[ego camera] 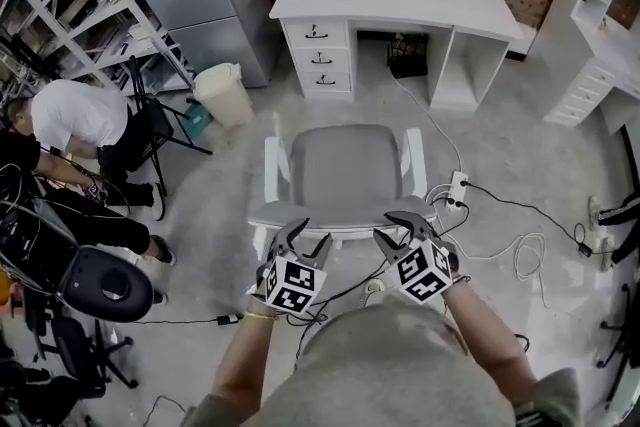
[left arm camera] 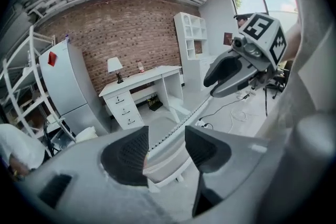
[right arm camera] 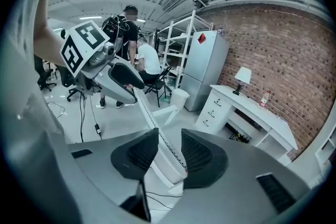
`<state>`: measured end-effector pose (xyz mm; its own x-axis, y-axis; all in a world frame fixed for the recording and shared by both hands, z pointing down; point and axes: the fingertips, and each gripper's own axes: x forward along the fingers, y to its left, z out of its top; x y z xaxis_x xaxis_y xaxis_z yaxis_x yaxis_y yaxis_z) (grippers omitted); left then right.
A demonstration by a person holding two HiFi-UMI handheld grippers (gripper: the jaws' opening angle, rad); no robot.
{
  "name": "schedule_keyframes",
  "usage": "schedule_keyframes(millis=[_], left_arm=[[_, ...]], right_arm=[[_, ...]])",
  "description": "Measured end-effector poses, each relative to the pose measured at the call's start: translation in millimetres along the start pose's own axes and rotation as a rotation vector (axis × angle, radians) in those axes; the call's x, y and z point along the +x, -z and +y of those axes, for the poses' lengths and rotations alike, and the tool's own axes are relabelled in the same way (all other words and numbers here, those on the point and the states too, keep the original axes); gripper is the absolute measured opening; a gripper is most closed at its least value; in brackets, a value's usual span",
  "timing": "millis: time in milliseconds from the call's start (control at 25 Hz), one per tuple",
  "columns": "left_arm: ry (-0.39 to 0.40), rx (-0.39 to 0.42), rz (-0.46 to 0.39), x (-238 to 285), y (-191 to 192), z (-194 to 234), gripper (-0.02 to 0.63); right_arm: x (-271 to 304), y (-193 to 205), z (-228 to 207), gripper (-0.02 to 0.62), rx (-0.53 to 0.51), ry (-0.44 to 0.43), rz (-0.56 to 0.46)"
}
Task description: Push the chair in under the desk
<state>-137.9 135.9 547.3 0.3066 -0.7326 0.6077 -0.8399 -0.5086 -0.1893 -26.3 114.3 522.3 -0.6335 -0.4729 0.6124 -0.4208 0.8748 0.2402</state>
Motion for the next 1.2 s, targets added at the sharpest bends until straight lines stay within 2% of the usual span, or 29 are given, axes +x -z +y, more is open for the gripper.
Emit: schedule_keyframes(millis=[160,280,560,1040,1200], left_arm=[[0.028,0.141,0.036,6.9,-4.4,-3.1,0.218],[0.068,0.211,0.062,9.0,-4.3,-4.6,0.219],[0.116,0.470,0.205,23.2,16.0,-2.0,0.218],[0.187,0.664,0.332,42.8,39.7,7.1,0.190],[0.220,0.668,0.351,51.9,43.7,6.3,0.176]], right_arm=[[2.4,1.3,3.2,0.114,-0.043,-0.035,0.014],[5.2,3.7,6.4,0.114,-0.094,-0.069,0.037],[14.7,18.0,12.7,0.114,-0.266,-0.160,0.133],[30.8,24.0,18.9,0.112,-0.467,-0.217,0.227],[43.0,29.1,22.5,0.114,-0.491,-0.250,0.255]])
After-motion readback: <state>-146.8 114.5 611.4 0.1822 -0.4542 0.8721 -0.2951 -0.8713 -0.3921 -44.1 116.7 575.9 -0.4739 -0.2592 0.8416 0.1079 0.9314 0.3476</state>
